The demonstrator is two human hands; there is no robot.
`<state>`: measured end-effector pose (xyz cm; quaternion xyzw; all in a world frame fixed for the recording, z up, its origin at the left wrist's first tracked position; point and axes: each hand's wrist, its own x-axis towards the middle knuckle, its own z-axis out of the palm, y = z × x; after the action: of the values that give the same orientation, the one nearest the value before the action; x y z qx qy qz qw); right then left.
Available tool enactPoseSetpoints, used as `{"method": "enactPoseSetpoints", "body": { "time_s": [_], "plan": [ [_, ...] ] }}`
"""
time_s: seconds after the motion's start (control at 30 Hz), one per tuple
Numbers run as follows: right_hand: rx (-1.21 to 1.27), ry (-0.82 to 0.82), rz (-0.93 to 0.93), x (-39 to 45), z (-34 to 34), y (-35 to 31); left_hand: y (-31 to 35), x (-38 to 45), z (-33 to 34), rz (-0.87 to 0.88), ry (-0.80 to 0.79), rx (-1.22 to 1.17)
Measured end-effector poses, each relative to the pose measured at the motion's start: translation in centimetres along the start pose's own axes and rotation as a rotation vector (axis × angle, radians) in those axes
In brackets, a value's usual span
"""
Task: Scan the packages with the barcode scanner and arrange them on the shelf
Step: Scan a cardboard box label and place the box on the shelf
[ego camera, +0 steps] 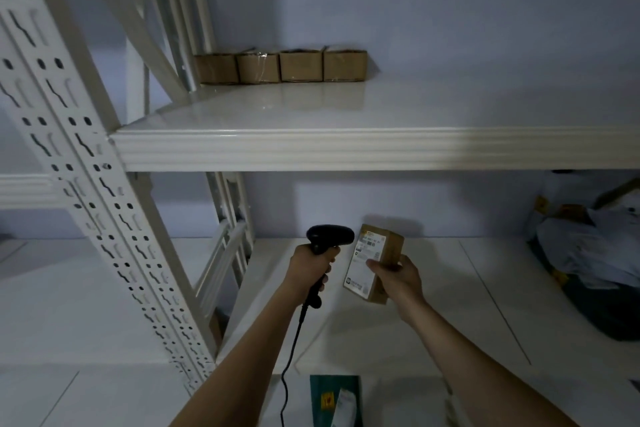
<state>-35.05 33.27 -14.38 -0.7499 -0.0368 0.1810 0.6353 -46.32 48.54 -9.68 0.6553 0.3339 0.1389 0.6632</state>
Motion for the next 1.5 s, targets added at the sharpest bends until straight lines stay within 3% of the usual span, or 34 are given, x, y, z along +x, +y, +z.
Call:
{"method": "enactPoseSetpoints", "body": {
  "time_s": [0.63, 1.5],
  "plan": [
    [0.051, -0.004, -0.058, -1.0, -1.3, -0.2, 0.9, -1.6, 2.1, 0.053, -0.076, 0.146],
    [0.076, -0.025, -0.008, -0.5, -1.3, 0.6, -0.4, -0.9, 1.9, -0.014, -0.083, 0.077]
  ]
}}
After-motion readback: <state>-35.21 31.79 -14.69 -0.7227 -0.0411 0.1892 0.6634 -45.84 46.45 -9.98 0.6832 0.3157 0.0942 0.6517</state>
